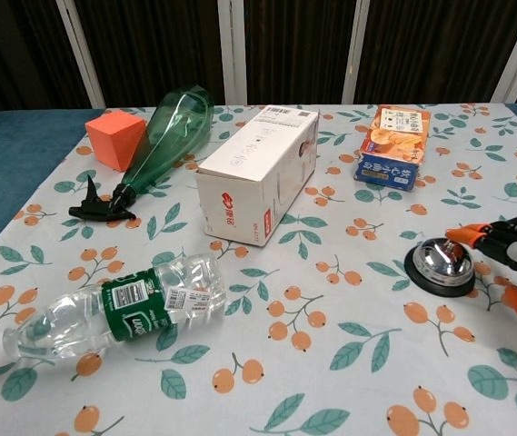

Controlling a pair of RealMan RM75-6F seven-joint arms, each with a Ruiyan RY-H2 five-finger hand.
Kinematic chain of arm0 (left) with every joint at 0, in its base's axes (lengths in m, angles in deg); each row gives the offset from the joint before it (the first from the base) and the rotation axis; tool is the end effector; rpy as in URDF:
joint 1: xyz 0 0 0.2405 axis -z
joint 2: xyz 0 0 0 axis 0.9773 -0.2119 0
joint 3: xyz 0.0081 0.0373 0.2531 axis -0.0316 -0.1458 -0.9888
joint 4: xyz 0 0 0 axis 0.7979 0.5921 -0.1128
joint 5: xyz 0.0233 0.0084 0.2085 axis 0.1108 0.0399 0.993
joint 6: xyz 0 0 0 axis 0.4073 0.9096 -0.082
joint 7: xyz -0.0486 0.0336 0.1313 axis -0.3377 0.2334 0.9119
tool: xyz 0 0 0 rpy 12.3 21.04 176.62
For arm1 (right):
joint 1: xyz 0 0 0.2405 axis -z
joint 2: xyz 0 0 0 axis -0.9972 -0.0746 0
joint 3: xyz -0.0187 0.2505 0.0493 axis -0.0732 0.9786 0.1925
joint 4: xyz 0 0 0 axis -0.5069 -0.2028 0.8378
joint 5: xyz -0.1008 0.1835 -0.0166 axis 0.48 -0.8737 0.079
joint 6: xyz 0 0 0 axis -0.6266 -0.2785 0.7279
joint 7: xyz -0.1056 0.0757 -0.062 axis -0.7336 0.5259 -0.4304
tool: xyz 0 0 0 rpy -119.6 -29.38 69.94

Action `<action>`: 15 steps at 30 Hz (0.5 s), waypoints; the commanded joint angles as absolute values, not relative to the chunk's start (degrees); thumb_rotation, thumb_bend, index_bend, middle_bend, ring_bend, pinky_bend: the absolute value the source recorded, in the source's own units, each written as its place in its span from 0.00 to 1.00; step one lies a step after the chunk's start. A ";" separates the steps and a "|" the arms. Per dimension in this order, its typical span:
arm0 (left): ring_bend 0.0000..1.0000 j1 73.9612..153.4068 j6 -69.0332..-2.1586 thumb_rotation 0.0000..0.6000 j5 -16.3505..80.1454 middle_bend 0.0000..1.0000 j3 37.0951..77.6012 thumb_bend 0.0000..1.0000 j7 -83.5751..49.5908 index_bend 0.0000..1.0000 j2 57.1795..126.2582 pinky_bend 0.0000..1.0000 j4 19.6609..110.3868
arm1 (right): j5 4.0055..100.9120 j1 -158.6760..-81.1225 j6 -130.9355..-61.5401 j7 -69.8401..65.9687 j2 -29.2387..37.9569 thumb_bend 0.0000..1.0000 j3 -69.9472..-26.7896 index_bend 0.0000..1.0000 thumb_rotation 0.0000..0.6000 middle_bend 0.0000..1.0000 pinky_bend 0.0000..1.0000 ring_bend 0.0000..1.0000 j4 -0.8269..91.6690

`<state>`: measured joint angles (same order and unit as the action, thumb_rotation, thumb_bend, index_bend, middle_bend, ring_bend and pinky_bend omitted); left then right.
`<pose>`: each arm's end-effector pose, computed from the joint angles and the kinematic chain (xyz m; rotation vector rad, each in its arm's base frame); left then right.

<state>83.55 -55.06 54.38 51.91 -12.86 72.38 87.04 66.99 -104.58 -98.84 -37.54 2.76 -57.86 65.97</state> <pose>-0.3073 0.1849 0.1559 -1.3924 -0.8955 -0.8501 -0.2392 -0.2216 0.0143 1.8412 -0.8098 0.6518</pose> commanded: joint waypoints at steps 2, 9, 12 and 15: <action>0.00 83.54 -55.06 1.00 54.37 0.00 51.89 0.01 -12.74 0.00 72.40 0.00 87.02 | 69.43 -104.51 -103.45 -32.00 -0.01 0.77 -54.18 0.00 1.00 0.00 0.00 0.00 68.90; 0.00 83.54 -55.24 1.00 54.63 0.00 51.83 0.01 -12.25 0.00 72.43 0.00 86.88 | 74.32 -100.79 -111.31 -25.65 -5.37 0.52 -54.43 0.00 1.00 0.00 0.00 0.00 69.75; 0.00 83.45 -55.31 1.00 54.81 0.00 51.66 0.01 -12.07 0.00 72.40 0.00 86.71 | 74.44 -98.05 -113.35 -23.89 -7.92 0.41 -56.42 0.00 1.00 0.00 0.00 0.00 68.76; 0.00 83.40 -55.45 1.00 55.14 0.00 51.51 0.01 -11.90 0.00 72.38 0.00 86.62 | 74.33 -95.34 -116.10 -23.21 -9.42 0.37 -57.67 0.00 1.00 0.00 0.00 0.00 67.64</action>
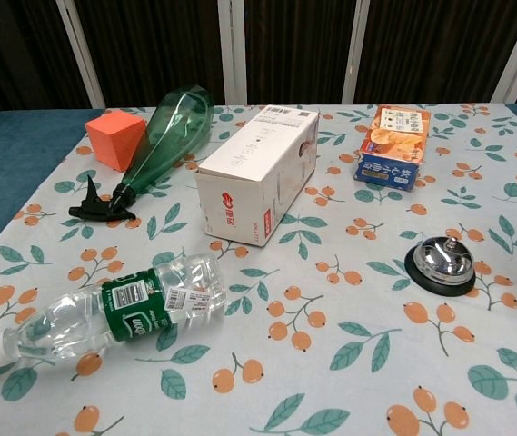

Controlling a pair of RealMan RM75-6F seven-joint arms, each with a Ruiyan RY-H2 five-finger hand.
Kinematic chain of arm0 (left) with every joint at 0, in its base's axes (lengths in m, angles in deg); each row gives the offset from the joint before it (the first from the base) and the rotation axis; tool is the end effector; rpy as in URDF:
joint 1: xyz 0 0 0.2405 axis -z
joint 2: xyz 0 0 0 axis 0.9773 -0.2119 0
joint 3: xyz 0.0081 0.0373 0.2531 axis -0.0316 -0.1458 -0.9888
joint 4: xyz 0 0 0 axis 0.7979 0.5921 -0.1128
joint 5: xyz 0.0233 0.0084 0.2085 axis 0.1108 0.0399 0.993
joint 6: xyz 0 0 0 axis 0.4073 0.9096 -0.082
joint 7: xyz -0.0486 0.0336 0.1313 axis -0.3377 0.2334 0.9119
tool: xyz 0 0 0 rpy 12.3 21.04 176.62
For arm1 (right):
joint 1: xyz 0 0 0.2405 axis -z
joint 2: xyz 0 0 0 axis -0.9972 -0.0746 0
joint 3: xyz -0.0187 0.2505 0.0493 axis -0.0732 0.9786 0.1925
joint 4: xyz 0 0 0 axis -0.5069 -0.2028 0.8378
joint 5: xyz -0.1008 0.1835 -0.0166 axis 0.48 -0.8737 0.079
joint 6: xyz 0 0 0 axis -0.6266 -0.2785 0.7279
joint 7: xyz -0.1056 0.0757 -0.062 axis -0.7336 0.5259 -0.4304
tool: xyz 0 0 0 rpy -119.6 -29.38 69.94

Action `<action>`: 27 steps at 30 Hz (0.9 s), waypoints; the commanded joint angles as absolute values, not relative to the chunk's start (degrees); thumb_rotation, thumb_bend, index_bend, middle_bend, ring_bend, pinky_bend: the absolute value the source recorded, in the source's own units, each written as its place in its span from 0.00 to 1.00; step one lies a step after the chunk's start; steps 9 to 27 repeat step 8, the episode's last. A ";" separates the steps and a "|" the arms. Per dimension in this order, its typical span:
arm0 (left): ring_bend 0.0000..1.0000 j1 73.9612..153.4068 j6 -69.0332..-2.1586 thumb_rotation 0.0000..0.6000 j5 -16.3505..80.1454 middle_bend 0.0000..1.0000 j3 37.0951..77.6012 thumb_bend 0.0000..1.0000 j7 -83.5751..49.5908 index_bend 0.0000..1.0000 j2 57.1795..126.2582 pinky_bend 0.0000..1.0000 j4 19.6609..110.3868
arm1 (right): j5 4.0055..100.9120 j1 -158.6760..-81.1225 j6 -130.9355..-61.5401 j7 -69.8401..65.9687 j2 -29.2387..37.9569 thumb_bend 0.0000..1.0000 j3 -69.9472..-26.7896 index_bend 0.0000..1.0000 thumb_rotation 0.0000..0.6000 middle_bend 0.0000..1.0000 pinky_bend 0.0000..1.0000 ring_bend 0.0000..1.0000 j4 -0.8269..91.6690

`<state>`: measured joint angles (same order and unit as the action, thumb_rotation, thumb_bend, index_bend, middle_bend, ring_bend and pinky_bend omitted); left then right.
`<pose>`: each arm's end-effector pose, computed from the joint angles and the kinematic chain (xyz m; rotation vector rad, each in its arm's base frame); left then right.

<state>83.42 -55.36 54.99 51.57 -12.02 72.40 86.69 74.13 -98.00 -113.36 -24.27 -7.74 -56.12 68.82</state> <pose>-0.3078 0.1831 0.1557 -1.4064 -0.8765 -0.8373 -0.2593 -0.2115 0.1039 1.5568 -0.7647 0.8396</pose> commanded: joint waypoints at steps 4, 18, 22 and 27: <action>0.00 83.28 -55.39 1.00 55.08 0.00 51.35 0.01 -11.78 0.00 72.34 0.00 86.48 | 75.65 -93.10 -119.41 -21.16 -10.40 0.36 -58.43 0.00 1.00 0.00 0.00 0.00 67.05; 0.00 83.34 -55.33 1.00 55.09 0.00 51.41 0.01 -11.99 0.00 72.11 0.00 86.68 | 76.13 -92.09 -120.67 -20.73 -10.25 0.36 -58.55 0.00 1.00 0.00 0.00 0.00 66.50; 0.00 83.34 -55.33 1.00 55.09 0.00 51.41 0.01 -11.99 0.00 72.11 0.00 86.68 | 76.13 -92.09 -120.67 -20.73 -10.25 0.36 -58.55 0.00 1.00 0.00 0.00 0.00 66.50; 0.00 83.34 -55.33 1.00 55.09 0.00 51.41 0.01 -11.99 0.00 72.11 0.00 86.68 | 76.13 -92.09 -120.67 -20.73 -10.25 0.36 -58.55 0.00 1.00 0.00 0.00 0.00 66.50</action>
